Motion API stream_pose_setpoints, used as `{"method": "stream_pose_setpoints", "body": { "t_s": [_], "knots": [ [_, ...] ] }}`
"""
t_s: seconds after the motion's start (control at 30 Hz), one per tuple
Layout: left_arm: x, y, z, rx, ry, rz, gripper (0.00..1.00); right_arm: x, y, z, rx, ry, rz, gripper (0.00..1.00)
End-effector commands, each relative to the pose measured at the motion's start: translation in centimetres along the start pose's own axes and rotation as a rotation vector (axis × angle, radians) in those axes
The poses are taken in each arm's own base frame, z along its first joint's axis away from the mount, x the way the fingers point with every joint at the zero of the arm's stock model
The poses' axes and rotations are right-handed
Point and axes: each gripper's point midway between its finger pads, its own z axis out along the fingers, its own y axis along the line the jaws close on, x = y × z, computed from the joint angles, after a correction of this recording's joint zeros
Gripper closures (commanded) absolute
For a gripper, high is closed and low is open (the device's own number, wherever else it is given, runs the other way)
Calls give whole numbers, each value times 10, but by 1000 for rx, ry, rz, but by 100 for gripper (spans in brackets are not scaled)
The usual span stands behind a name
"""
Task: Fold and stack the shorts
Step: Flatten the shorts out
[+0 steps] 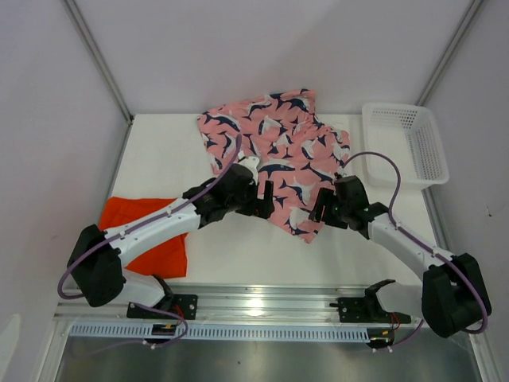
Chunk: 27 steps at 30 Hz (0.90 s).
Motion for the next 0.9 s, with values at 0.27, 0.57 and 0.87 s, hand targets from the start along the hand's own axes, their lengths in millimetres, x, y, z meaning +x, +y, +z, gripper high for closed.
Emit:
{"method": "stream_pose_setpoints", "body": {
  "t_s": [0.27, 0.57, 0.87],
  "knots": [
    [10, 13, -17, -32, -54, -25, 1, 20, -6, 24, 87, 6, 11, 41],
    [12, 17, -37, -26, -72, -29, 1, 41, 2, 47, 122, 52, -47, 55],
    [6, 22, -71, -44, -82, -2, 1, 121, 111, 9, -88, 141, -243, 100]
  ]
}}
